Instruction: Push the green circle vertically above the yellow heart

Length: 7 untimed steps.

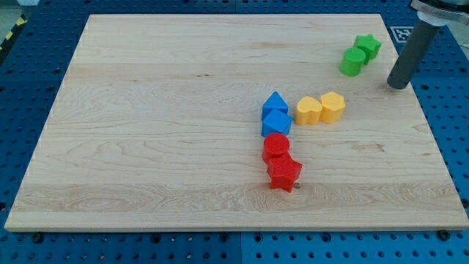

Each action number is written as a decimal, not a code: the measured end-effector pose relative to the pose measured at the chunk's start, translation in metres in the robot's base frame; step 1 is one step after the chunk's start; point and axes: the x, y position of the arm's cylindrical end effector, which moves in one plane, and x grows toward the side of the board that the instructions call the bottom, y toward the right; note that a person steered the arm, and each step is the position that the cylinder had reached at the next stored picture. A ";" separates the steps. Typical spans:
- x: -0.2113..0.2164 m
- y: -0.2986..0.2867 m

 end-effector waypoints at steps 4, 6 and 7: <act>-0.041 -0.015; -0.035 -0.066; -0.035 -0.066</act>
